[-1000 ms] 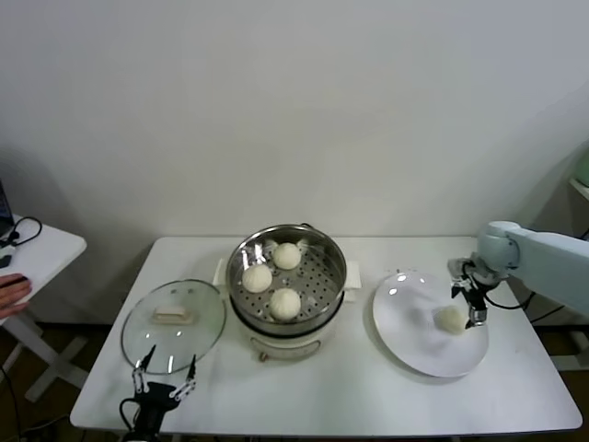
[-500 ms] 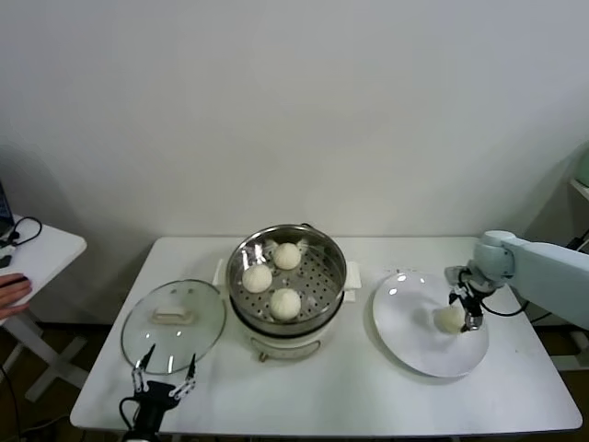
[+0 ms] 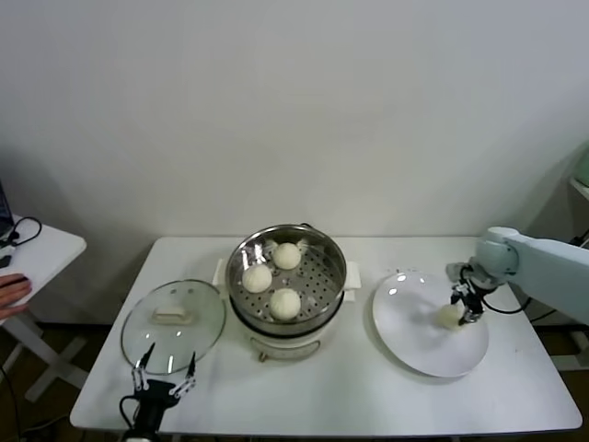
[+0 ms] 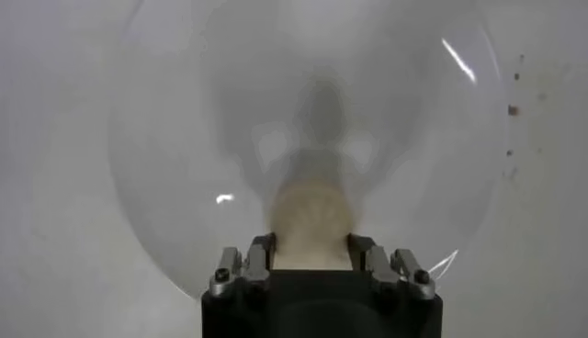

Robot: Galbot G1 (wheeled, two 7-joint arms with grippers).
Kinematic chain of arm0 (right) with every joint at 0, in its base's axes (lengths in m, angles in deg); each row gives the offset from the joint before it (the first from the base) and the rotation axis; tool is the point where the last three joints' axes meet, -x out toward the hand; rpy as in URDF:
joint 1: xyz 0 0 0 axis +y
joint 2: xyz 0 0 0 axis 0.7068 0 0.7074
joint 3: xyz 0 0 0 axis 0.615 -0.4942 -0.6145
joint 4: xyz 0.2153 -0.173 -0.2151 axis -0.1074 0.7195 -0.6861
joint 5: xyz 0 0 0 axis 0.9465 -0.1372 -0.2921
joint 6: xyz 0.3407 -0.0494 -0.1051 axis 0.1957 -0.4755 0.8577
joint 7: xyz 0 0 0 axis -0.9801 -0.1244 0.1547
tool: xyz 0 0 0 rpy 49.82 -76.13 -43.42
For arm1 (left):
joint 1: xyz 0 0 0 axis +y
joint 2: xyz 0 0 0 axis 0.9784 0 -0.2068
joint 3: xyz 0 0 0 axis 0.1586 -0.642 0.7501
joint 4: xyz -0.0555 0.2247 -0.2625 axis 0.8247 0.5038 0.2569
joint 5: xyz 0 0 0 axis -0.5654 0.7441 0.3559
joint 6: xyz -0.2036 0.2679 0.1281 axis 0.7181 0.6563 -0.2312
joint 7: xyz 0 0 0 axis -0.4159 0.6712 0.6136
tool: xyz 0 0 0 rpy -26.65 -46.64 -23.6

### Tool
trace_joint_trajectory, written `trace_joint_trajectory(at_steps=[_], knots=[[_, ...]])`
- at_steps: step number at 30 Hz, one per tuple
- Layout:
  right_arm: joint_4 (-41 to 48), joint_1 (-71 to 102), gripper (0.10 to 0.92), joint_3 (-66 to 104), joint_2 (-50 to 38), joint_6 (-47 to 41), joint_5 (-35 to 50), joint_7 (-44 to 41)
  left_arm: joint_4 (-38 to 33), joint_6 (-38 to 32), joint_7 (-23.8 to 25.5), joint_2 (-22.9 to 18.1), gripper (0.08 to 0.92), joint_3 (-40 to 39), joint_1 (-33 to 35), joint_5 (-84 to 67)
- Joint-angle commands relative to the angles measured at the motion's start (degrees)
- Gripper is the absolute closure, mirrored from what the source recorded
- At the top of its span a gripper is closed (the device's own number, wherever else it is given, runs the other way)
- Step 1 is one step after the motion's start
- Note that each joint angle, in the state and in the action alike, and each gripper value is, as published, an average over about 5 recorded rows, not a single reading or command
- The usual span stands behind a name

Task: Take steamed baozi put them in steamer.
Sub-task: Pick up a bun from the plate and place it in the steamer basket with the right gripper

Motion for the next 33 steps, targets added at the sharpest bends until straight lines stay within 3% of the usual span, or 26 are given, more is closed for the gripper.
trace_joint_trajectory(at_steps=[1, 8, 15, 24, 33], knots=[[-13.0, -30.8, 0.474, -22.7, 2.0, -1.6, 16.8, -1.6, -0.2, 0.1, 0.1, 0.2, 0.177, -0.1, -0.1, -0.2], [-20.4, -49.8, 0.474, -28.8, 9.9, -3.4, 29.5, -3.4, -0.6, 0.5, 0.3, 0.7, 0.177, -0.3, -0.3, -0.4], [-21.0, -51.1, 0.474, -21.0, 16.3, -6.7, 36.5, -2.5, -0.5, 0.5, 0.2, 1.0, 0.177, -0.4, -0.1, -0.2], [-24.4, -40.0, 0.474, -10.8, 21.5, -13.1, 36.5, 3.8, -0.5, 0.4, 0.1, 1.1, 0.177, -0.7, -0.2, -0.2], [-19.4, -26.3, 0.465, -7.7, 26.3, -14.7, 30.8, 7.3, 0.0, 0.1, 0.1, 1.1, 0.177, -0.7, -0.4, -0.2]])
